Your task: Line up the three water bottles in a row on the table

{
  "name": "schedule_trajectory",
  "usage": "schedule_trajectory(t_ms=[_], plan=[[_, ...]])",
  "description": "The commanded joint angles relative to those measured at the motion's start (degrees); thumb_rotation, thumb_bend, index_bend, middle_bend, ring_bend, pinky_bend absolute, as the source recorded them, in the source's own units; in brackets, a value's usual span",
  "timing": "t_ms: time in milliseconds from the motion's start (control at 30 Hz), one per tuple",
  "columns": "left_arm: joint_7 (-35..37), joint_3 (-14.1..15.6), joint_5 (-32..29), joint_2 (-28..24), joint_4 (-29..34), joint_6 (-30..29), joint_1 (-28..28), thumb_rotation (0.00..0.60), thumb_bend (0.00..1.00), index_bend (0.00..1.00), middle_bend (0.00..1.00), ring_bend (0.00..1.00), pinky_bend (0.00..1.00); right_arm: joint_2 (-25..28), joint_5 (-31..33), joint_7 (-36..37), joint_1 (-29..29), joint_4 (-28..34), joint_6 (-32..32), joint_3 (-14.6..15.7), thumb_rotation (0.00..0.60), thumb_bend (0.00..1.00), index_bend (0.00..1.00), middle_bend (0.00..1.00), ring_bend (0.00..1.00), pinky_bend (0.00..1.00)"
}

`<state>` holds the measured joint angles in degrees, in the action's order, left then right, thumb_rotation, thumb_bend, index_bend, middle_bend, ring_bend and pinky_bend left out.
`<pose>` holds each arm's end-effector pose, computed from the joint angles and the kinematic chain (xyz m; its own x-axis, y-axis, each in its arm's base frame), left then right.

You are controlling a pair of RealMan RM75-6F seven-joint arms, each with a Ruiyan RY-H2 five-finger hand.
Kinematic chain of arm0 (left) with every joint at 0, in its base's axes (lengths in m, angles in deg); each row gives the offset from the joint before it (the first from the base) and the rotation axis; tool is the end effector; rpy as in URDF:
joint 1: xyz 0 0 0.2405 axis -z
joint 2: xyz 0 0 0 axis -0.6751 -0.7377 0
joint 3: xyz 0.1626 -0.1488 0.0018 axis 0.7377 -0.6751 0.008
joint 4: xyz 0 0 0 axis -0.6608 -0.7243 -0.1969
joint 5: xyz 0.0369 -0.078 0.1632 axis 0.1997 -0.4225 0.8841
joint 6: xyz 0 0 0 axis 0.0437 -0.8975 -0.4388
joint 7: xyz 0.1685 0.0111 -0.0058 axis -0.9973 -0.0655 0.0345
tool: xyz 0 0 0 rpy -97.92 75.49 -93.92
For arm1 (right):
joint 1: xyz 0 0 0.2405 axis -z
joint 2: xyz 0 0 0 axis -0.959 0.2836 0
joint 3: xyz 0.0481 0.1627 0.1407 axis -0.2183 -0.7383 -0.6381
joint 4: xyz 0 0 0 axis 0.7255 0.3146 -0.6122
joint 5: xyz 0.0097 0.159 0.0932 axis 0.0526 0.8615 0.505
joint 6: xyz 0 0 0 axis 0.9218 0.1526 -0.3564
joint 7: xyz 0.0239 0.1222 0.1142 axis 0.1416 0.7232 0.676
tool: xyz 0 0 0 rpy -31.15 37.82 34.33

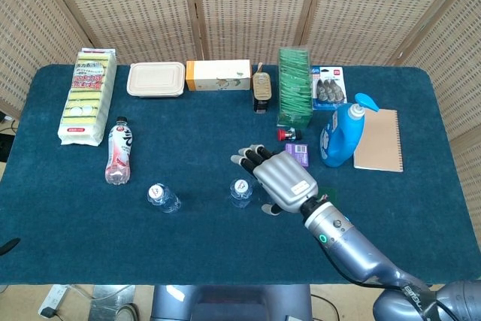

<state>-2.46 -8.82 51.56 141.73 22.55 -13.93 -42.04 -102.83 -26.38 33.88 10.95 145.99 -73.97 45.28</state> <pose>-0.2737 0.1614 0.2315 0.0524 0.0262 0.9983 0.9898 -0.1337 -0.0484 0.0127 -0.2818 0.1125 0.5201 -0.2173 0.8260 -0.7444 -0.5895 0.3136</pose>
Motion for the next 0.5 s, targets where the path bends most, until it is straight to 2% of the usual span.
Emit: schedule_trajectory(t_ms=[33,100,233,367,500], plan=[[-0.6,-0.27,-0.26,0.34,0.06,1.38,0.92,0.6,0.12,0.0,0.0,0.0,0.04,2.72,-25.24,9.79,15.61,-6.18,-12.41,3.87,0.6,0.02,0.1,0.05,0.03,0.31],[-0.88,-0.53,-0.71,0.58,0.0,1.86,1.24,0.6,0.12,0.0,0.0,0.0,0.04,1.62,-33.77,14.2,20.77,-10.35,-17.78,6.32,0.6,0.0,0.09,0.02,0.01,0.29],[-1.19,-0.64,-1.11,1.22,-0.28,3.04,1.85,0.6,0.11,0.0,0.0,0.0,0.04,0.85,-41.06,22.98,28.51,-16.54,-24.69,10.06,0.6,0.0,0.09,0.02,0.0,0.29],[-1.6,0.26,0.26,2.29,-1.56,4.05,2.3,0.6,0.11,0.0,0.0,0.0,0.04,-0.99,-45.0,29.72,35.73,-24.34,-29.82,13.84,0.6,0.0,0.09,0.02,0.0,0.27],[-0.47,1.43,3.14,4.59,-5.32,3.23,2.51,0.6,0.1,0.0,0.0,0.0,0.04,-5.01,-44.68,37.31,43.88,-34.45,-33.48,17.39,0.6,0.0,0.09,0.02,0.0,0.25]])
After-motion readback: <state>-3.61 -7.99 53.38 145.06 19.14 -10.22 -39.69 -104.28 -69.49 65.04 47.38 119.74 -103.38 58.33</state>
